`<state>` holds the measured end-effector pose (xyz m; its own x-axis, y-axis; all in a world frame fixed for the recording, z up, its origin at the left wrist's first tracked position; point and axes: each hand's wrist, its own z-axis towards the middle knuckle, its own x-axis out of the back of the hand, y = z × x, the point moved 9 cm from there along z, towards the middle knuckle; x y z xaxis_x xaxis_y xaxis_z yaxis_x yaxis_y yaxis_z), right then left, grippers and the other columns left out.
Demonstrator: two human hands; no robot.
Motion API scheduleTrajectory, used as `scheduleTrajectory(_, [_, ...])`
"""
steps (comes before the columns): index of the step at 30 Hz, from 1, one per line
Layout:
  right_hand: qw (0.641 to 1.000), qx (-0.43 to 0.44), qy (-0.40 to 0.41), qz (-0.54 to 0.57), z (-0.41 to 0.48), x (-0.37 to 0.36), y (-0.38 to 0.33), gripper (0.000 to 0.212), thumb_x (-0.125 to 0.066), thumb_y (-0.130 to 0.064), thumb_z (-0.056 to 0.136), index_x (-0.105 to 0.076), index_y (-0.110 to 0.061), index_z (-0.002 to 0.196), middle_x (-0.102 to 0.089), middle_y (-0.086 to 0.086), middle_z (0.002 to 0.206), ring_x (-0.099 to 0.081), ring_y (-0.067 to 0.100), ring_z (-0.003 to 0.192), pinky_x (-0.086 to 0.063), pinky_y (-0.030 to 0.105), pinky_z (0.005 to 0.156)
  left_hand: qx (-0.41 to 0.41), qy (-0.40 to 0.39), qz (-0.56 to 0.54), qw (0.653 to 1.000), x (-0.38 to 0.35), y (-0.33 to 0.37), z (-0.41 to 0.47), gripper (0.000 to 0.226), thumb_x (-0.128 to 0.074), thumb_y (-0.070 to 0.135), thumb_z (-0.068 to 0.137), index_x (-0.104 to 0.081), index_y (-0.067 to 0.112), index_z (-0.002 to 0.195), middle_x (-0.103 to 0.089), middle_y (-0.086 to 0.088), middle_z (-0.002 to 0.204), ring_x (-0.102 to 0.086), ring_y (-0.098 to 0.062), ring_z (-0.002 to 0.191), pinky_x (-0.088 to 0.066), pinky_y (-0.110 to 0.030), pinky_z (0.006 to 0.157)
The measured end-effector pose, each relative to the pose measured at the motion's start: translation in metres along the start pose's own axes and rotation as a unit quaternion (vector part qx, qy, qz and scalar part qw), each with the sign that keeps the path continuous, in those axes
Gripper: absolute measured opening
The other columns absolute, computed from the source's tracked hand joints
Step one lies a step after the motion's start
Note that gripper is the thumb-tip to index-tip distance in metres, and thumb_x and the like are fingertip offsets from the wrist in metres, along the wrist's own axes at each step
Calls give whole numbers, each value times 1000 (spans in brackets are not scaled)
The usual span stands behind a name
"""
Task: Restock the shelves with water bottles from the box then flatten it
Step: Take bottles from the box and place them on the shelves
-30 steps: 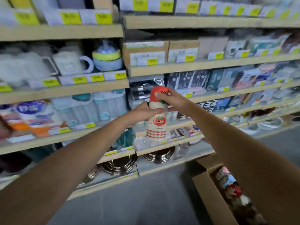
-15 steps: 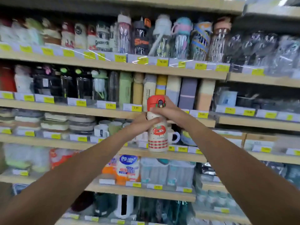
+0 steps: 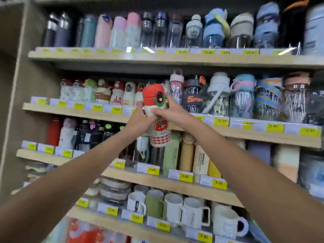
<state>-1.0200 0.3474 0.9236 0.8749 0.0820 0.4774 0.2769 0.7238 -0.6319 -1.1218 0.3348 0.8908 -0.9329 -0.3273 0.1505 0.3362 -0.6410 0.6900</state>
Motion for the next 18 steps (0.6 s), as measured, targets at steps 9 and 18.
scheduleTrajectory(9, [991,135,4,12,107,-2,-55,45,-72,-10,81,-51,-18,120,-63,-6,99,-58,0,83,-46,8,70,-145,129,-4,981,63,27,93,78,-70,16,70,-33,19,139,-57,2,120,-59,3,102,-50,-20,89])
scheduleTrajectory(18, [986,166,5,1,159,-20,-55,48,-77,-21,78,-50,-25,117,-64,-10,101,-60,0,91,-46,14,82,-190,118,22,974,77,11,140,82,-56,-3,83,-8,15,147,-53,8,114,-56,15,99,-44,-3,78])
